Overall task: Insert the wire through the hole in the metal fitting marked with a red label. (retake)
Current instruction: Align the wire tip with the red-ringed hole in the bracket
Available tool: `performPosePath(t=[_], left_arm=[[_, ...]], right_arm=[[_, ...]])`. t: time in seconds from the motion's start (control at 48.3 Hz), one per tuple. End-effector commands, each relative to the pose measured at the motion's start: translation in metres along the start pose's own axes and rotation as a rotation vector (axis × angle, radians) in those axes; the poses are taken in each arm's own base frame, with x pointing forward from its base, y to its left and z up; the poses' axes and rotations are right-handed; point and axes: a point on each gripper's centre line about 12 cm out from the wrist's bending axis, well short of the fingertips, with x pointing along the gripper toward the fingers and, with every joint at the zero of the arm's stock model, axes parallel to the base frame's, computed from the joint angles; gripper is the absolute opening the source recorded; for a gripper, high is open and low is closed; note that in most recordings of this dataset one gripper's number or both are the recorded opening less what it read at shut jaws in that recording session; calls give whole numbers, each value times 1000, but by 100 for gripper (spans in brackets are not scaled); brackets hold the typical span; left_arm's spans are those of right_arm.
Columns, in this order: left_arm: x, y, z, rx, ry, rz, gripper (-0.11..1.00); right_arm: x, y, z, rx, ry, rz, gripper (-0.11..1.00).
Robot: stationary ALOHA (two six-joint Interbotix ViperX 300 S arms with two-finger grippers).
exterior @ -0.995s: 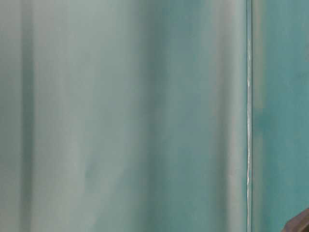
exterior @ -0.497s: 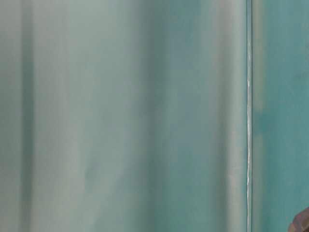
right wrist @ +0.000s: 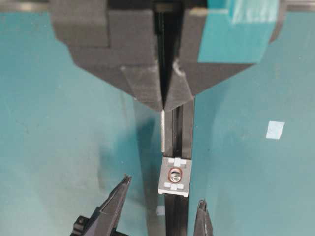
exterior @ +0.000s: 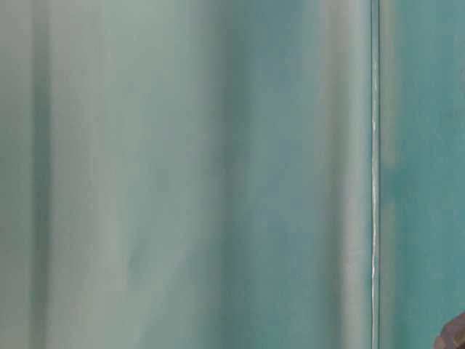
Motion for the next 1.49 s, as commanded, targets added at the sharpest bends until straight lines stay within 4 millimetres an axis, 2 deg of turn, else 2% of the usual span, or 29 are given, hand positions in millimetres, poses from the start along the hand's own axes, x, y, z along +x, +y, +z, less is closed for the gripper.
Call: performPosePath(t=[0.0,1.471], left_arm=[[2,0,9,-4,-32,0,61],[2,1,10,-6,-38,4,61]], right_arm=[[1,4,7,9,-28,9,3],[10,13,10,2,-51,23,3]])
